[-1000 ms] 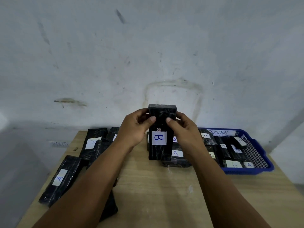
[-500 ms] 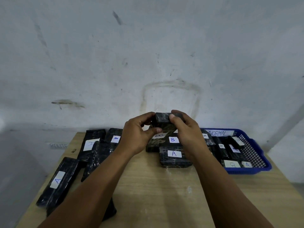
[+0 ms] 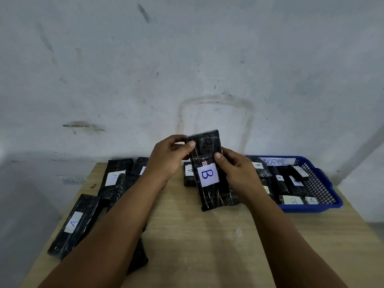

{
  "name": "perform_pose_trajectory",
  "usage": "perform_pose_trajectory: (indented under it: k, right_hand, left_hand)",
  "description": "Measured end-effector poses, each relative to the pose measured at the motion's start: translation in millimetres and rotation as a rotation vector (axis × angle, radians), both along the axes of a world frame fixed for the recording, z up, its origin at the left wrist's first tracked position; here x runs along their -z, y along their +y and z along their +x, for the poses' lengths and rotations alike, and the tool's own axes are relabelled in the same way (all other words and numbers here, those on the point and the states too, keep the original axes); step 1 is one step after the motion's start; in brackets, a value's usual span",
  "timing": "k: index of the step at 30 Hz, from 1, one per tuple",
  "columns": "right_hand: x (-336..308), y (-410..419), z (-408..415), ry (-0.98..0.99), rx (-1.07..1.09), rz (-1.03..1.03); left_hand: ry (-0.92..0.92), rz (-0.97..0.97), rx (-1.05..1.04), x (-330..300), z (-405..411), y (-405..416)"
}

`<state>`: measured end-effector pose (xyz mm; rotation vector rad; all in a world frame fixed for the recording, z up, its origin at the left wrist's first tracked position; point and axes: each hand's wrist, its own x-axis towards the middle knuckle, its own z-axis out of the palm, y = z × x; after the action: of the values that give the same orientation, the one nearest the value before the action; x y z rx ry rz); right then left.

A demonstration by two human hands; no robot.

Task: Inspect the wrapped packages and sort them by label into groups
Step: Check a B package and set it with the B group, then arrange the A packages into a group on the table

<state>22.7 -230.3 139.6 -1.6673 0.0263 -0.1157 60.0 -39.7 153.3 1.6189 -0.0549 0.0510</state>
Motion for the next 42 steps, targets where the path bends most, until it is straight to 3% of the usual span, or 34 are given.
perform_pose_trajectory:
  k: [2, 7, 10, 12, 19, 23, 27, 32, 42]
  right_hand:
    - [7.8, 0.0, -1.1, 0.025, 0.048, -0.069]
    - [40.0, -2.4, -14.5, -0.004, 0.116, -0.478]
    - [63.2, -5.5, -22.2, 0.029, 0.086, -0.756]
    - [78.4, -10.0, -27.7, 0.089, 0.085, -0.816]
    - [149.8, -35.0, -50.3, 0.278, -0.008, -0.999]
    - [176.3, -40.2, -49.2, 0.329, -0.185, -1.205]
    - [194.3, -51.6, -34.8, 0.34, -0.304, -1.287]
    - [210.5, -66.0, -11.9, 0.288, -0.335, -1.338]
    - [236.0, -61.2, -9.6, 0.234, -0.257, -1.382]
  left_hand:
    - [0.035, 0.019, -0.04, 4.4, 1.8, -2.7]
    - [0.169, -0.023, -0.18, 32.5, 5.8, -9.9]
    - [0.275, -0.036, -0.173, 54.7, 2.5, -17.5]
    - [0.31, 0.005, -0.128, 70.8, -4.4, -22.8]
    - [0.357, 0.579, -0.076, 157.6, -30.7, -7.2]
    - [0.421, 0.809, 0.099, 208.9, -54.6, 7.8]
    - [0.465, 0.946, 0.192, 234.0, -64.8, 11.7]
    - [0.366, 1.153, 0.266, 249.8, -68.0, 5.9]
    - [0.311, 1.155, 0.275, 261.4, -80.2, 9.8]
